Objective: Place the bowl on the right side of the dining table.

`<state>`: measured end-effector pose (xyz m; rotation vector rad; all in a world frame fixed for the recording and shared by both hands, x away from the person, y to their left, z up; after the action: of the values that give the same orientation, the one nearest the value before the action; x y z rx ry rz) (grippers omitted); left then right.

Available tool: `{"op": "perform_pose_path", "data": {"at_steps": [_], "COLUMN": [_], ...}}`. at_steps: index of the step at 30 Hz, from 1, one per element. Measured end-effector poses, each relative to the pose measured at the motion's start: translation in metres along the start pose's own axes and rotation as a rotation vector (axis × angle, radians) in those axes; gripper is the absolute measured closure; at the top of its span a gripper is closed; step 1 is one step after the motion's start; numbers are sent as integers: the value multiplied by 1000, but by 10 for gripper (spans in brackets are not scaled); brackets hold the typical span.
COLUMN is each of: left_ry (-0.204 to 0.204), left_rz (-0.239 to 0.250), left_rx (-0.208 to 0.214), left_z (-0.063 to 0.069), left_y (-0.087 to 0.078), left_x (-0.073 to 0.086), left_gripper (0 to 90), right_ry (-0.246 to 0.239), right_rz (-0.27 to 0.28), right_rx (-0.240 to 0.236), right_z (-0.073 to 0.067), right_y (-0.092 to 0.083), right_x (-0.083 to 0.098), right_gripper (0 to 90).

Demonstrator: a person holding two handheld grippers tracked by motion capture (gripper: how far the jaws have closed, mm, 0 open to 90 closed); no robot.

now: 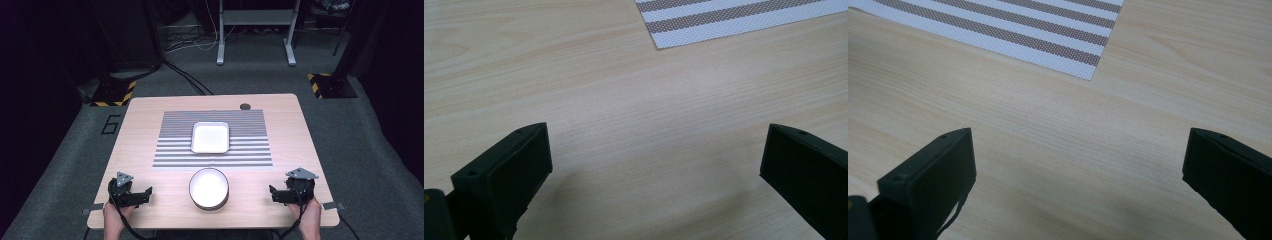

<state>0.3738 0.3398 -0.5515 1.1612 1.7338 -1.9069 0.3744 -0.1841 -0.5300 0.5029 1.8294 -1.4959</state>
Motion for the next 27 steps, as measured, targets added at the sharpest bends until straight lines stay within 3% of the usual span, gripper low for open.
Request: {"op": "perform_pose_path", "data": {"at_steps": [4,20,27], "left_ry": [20,30,59], "left_rz": [-3,41,38], "left_rx": [6,47,57], "left_z": [4,15,26], "left_y": [-5,-23,-27], "left_x": [-2,-16,-23], "left_gripper": [0,1,1], "right_ry": [-3,-41,-61], "right_rz": [2,2,15], "right_rx": [-12,-44,-65], "right_z": [-3,-18,-28], "right_y": [-4,-13,-19], "right_x": [-2,-11,-18], "right_gripper": [0,0,2]}}
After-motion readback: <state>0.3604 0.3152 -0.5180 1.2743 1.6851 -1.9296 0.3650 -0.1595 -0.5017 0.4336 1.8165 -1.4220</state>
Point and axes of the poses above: each handheld gripper's, and its own axes: y roughly forward along the jaws, x roughly out of its underside, z roughly to its right, the point moved 4 cm from there along y, roughly forward along the jaws, and after that the axes turned 6 degrees about y, right-handed, at the moved point
